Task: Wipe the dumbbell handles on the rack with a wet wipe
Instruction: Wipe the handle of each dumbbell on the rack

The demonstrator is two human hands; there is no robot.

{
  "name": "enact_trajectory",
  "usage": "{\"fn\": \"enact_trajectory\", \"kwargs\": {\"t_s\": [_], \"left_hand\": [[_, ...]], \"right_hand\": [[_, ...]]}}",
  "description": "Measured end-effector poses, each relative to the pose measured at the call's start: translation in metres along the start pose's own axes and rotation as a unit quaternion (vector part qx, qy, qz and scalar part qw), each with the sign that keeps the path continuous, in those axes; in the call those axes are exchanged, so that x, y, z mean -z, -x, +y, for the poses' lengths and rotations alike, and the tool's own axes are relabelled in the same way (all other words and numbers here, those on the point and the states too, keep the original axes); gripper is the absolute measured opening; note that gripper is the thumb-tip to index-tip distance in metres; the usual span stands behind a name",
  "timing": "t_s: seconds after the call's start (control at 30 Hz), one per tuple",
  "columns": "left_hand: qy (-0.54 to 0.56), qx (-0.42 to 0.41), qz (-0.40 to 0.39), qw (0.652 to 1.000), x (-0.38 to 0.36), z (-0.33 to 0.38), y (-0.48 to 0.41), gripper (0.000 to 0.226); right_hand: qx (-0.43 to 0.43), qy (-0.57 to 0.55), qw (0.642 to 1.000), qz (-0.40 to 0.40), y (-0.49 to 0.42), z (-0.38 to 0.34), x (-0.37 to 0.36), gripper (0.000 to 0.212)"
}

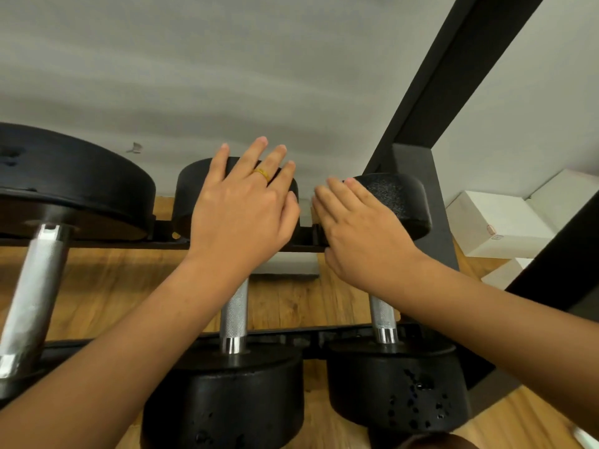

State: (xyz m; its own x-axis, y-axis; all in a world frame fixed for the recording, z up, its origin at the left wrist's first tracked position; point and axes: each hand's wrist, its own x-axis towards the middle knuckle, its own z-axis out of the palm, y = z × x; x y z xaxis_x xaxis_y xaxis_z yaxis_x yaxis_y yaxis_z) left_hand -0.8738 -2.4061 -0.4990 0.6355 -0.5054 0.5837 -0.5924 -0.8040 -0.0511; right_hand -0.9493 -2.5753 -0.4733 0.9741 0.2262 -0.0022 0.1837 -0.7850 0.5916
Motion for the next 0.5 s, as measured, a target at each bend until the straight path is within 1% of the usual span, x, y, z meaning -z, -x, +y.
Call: {"fn": "enact_trajectory", "kwargs": {"t_s": [0.07, 0.17, 0.23, 0.33, 0.43, 0.5], "left_hand": [[0.0, -0.002, 0.005, 1.0, 0.0, 0.0, 0.0, 0.053], [0.001, -0.008, 0.004, 1.0, -0.001, -0.002, 0.0, 0.053], [0.0, -0.008, 0.003, 1.0, -0.001, -0.002, 0.001, 0.053], [0.001, -0.002, 0.013, 1.0, -0.001, -0.001, 0.002, 0.052], [0.007, 0.002, 0.015, 1.0, 0.002, 0.001, 0.001, 0.051], [0.008, 0.001, 0.01, 1.0, 0.003, 0.001, 0.001, 0.052]], "right_hand": [[-0.017, -0.028, 0.999, 0.009, -0.006, 0.002, 0.003, 0.072], [-0.001, -0.035, 0.999, 0.024, 0.014, 0.005, -0.002, 0.07], [0.009, -0.059, 0.997, 0.047, 0.031, 0.009, -0.009, 0.069], [0.01, -0.089, 0.993, 0.071, 0.027, 0.019, -0.01, 0.062], [-0.061, -0.174, 0.979, 0.088, 0.016, 0.025, -0.009, 0.055], [-0.094, -0.218, 0.966, 0.098, 0.024, 0.024, -0.015, 0.055]]}}
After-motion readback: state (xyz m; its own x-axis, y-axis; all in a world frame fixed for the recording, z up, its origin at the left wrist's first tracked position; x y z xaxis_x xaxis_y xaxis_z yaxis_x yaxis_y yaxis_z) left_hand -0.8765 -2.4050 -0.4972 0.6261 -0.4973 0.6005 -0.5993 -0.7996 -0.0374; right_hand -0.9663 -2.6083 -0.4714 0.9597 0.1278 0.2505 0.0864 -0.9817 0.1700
